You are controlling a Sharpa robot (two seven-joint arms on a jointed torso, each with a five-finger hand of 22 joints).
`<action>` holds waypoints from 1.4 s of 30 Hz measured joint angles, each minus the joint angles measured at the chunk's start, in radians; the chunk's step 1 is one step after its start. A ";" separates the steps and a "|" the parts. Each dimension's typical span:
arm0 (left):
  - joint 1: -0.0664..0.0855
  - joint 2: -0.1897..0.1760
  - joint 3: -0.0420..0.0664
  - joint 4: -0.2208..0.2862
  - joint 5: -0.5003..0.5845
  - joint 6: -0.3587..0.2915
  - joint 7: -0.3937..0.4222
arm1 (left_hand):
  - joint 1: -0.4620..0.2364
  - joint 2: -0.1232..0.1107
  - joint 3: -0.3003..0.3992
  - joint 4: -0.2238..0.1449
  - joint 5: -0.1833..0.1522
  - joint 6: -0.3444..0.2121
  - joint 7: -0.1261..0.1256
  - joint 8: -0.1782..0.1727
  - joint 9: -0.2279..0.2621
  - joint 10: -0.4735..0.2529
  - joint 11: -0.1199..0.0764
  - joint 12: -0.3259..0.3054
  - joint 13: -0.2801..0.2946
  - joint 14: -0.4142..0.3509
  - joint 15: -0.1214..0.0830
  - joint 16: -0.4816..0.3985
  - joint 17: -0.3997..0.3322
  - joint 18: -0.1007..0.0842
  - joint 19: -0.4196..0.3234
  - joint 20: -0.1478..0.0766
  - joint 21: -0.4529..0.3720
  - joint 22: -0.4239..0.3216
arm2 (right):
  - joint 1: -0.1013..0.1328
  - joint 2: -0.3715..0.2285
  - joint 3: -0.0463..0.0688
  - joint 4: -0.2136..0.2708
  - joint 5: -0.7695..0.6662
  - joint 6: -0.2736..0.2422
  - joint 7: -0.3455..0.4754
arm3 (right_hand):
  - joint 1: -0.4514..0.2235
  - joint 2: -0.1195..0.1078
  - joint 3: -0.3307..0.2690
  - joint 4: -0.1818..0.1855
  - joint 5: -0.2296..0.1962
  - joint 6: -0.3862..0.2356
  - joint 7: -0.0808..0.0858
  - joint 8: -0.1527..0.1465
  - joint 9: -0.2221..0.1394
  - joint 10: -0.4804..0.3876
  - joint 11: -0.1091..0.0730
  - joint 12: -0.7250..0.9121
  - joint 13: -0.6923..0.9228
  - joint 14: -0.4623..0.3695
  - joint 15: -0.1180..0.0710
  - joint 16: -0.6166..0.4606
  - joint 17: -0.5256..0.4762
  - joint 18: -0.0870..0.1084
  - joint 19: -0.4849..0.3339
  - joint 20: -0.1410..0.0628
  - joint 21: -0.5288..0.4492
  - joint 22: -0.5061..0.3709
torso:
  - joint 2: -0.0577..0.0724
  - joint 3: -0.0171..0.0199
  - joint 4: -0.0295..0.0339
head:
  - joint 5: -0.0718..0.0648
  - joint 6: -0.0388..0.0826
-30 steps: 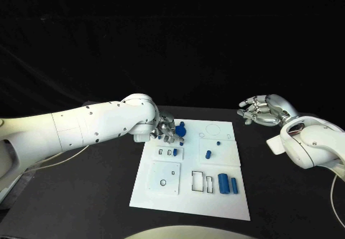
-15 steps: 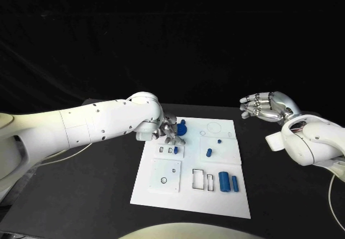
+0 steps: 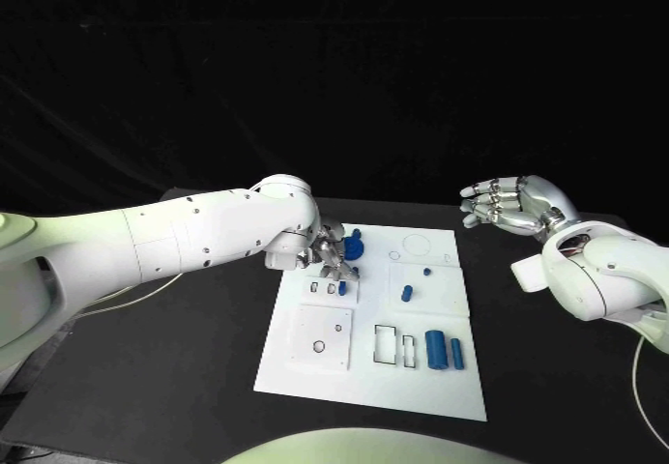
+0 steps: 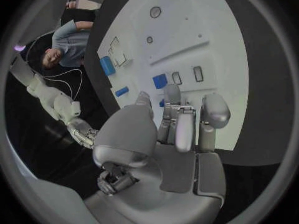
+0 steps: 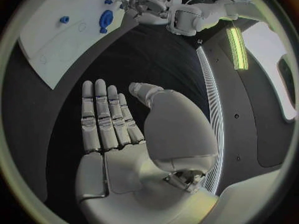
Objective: Assemble the parts on the task board
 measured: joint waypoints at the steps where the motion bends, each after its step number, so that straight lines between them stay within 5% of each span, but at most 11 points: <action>1: 0.000 0.001 0.000 -0.001 0.000 0.002 0.000 | 0.000 0.000 0.000 0.000 0.000 0.000 0.000 0.000 0.001 0.000 0.000 0.000 0.000 0.000 0.000 0.000 -0.001 0.000 0.000 0.000 0.000 -0.002 | 0.000 0.002 0.000 0.000 0.000 0.001 0.000 | 0.000 0.000 0.001 -0.004 0.007 0.000 0.000 -0.001 -0.001 -0.002 0.002 0.000 -0.003 0.002 0.002 -0.004 -0.001 0.000 0.002 0.002 -0.001 -0.003 | 0.000 0.0000 0.0000 | 0.001 -0.001; 42: -0.006 0.014 -0.015 -0.027 0.013 0.054 -0.005 | 0.013 0.005 -0.003 -0.003 0.000 -0.003 0.003 -0.004 0.004 -0.007 0.007 0.000 0.002 0.000 0.000 0.000 0.000 0.000 0.000 0.000 0.000 -0.002 | -0.005 0.009 -0.002 -0.005 -0.005 0.011 0.000 | 0.000 0.000 0.001 -0.017 0.046 0.000 0.000 -0.005 -0.009 -0.007 0.007 0.000 -0.028 0.000 0.007 -0.027 -0.009 0.000 0.004 0.003 -0.009 -0.023 | -0.001 0.0005 -0.0006 | 0.003 -0.010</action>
